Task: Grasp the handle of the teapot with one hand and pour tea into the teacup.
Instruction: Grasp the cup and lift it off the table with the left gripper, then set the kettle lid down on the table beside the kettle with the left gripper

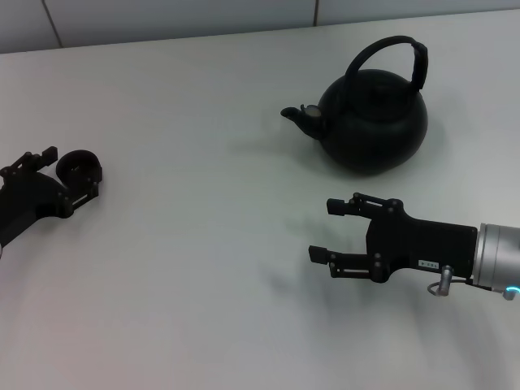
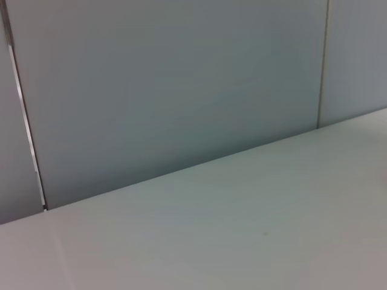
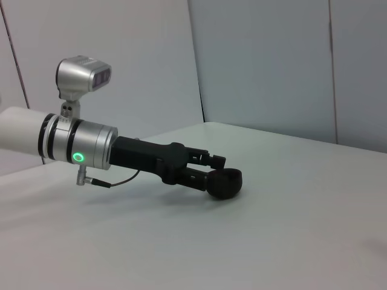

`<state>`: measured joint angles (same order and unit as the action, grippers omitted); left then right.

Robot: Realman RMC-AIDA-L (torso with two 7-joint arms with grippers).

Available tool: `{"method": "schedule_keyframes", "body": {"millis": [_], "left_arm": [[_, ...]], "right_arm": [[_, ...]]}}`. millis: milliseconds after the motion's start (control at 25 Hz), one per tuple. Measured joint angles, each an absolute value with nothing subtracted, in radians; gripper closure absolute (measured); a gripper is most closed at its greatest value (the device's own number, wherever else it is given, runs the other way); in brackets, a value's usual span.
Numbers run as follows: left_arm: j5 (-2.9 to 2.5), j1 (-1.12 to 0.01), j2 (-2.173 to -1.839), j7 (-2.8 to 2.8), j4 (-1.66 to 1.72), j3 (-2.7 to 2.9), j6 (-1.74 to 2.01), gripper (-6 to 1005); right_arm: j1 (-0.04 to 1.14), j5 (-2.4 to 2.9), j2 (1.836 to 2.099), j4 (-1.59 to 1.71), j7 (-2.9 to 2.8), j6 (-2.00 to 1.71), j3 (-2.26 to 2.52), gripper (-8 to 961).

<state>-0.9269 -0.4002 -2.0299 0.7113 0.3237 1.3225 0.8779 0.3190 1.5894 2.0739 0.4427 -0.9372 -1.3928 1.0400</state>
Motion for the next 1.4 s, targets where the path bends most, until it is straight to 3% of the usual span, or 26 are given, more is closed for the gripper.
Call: {"method": "schedule_keyframes", "body": {"millis": [960, 1400], "left_arm": [[-1.011, -0.409, -2.043, 0.771, 0.375, 1.326, 0.852, 307], [-1.086, -0.472, -2.079, 0.849, 0.434, 1.479, 0.902, 307]], "right_arm": [[0.317, 1.589, 2.075, 0.44, -0.939, -1.367, 1.04, 129], [0.318, 1.589, 2.076, 0.44, -0.942, -1.367, 1.04, 129]]}}
